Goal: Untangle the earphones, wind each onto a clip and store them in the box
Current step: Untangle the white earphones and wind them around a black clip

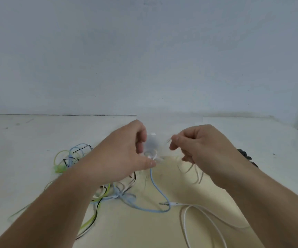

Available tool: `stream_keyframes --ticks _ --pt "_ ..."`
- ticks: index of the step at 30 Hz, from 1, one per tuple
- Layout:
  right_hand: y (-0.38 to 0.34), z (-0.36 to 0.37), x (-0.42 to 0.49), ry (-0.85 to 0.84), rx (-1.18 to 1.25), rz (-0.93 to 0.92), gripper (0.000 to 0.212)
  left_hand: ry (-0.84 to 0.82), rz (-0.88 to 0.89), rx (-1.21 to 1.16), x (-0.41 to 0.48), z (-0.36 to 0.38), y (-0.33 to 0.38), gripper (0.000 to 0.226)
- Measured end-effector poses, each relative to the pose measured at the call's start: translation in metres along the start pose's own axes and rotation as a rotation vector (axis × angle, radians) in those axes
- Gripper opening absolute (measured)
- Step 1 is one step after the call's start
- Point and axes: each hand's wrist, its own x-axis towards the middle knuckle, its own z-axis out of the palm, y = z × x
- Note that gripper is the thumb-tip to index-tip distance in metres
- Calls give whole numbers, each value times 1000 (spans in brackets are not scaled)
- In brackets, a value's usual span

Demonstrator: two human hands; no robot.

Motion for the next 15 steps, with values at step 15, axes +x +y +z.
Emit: stream_keyframes --ticks 15 --pt "2 5 -2 -192 -171 -93 35 -189 -25 -1 -4 -11 2 56"
